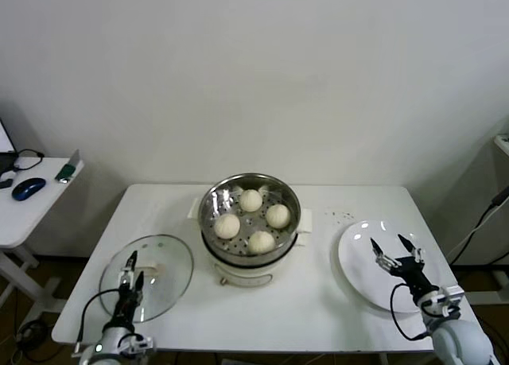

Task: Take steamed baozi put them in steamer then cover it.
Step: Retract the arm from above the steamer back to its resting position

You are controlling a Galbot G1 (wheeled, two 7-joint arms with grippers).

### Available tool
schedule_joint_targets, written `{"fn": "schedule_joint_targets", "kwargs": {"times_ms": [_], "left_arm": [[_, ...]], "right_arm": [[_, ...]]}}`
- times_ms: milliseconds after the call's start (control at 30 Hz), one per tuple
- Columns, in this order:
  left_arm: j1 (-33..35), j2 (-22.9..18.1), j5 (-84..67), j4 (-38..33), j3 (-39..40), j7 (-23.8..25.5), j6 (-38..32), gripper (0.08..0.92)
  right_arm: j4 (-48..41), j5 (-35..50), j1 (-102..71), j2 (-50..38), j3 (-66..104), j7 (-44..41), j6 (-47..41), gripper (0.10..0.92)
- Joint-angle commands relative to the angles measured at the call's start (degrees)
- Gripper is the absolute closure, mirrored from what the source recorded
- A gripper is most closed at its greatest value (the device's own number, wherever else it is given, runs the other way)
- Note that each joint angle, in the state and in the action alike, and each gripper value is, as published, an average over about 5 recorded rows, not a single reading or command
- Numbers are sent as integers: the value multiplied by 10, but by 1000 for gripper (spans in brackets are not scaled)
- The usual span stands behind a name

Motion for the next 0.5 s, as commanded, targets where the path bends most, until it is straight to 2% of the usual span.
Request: {"fn": "schedule_joint_targets", "kwargs": {"times_ms": [33,500], "left_arm": [[-60,-1,23,89,11,-42,-5,177],[-99,2,11,138,20,-68,-7,177]], "right_arm": [[-2,-16,-19,17,15,-1,6,203],[-3,-50,-41,36,26,-17,21,203]]}}
